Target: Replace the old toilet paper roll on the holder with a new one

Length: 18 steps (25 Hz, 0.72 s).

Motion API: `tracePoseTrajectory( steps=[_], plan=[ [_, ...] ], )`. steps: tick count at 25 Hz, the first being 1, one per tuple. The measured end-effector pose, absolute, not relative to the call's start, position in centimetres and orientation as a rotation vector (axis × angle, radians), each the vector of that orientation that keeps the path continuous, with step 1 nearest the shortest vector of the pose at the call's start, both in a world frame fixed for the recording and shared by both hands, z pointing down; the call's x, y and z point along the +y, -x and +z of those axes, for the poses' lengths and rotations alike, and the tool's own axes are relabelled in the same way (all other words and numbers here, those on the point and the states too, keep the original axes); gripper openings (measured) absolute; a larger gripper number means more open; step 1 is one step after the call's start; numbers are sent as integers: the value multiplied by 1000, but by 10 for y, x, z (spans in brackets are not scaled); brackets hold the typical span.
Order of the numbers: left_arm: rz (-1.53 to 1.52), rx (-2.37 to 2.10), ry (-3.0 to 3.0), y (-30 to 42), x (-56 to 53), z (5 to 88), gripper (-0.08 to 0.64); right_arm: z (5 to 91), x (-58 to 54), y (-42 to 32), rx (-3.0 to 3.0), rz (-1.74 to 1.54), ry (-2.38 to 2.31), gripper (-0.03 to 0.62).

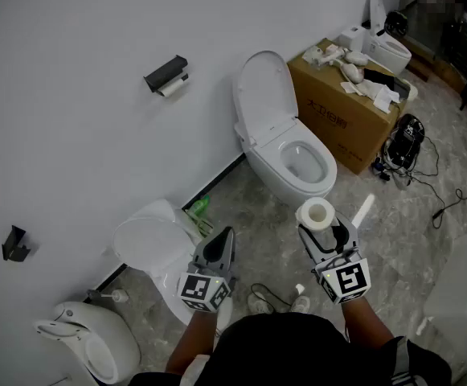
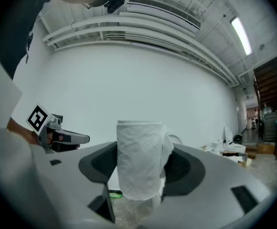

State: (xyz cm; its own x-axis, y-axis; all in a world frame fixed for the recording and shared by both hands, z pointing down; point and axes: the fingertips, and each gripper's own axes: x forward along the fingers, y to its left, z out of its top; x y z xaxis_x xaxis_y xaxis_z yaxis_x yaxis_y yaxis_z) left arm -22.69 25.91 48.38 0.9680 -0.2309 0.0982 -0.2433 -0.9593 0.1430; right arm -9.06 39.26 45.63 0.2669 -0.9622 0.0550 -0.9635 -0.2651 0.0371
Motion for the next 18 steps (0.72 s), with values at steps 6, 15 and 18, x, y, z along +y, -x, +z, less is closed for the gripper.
tracePoseTrajectory(
  steps=[6, 15, 18],
  plan=[
    [129, -353, -2962, 231, 257, 485, 0, 461, 391, 96, -1849, 50, -2459, 273],
    [147, -336, -2966, 239, 233, 492, 0, 462, 366, 106, -1828, 13, -2467, 273],
    [158, -320, -2975, 242, 221, 495, 0, 465, 359, 107, -1802, 16, -2484, 273]
  ],
)
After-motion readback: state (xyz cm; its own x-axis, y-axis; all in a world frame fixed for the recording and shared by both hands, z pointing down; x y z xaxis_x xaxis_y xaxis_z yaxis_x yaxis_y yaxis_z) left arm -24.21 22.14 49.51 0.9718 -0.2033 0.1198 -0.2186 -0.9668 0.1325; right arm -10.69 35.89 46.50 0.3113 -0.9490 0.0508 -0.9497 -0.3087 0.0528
